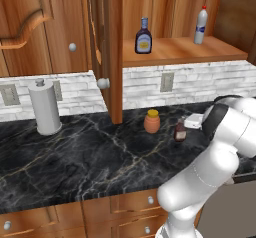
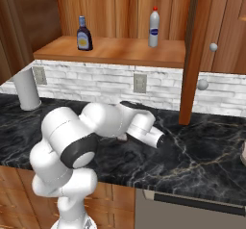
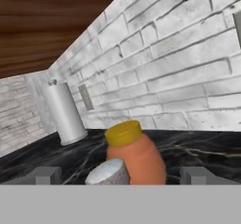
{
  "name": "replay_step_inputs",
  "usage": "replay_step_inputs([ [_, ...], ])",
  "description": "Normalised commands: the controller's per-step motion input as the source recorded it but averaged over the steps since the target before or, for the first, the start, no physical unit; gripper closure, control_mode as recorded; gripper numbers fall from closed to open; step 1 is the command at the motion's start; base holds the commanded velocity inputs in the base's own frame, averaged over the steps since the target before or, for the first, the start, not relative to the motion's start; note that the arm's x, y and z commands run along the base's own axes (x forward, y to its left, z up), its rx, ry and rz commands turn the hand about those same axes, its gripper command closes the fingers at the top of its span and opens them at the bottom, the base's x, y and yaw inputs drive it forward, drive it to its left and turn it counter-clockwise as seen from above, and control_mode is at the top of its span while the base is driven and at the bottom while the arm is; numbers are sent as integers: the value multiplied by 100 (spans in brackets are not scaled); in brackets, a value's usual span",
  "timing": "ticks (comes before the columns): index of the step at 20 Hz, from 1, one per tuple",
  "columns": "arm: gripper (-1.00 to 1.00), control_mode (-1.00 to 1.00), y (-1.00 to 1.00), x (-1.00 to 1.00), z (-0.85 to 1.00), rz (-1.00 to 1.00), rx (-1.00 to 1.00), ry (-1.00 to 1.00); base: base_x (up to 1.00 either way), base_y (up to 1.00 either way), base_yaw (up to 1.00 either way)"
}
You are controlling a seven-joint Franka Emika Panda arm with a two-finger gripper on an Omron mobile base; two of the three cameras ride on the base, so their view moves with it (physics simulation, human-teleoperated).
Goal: Pick the ketchup and condiment bottle from the counter and place them in the cabinet.
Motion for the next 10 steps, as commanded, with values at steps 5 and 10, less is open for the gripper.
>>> replay_step_inputs([
  [5,-100,-100,-3,3,-4,-3,0,0,0,0,0],
  [10,100,-100,0,0,0,0,0,0,0,0,0],
])
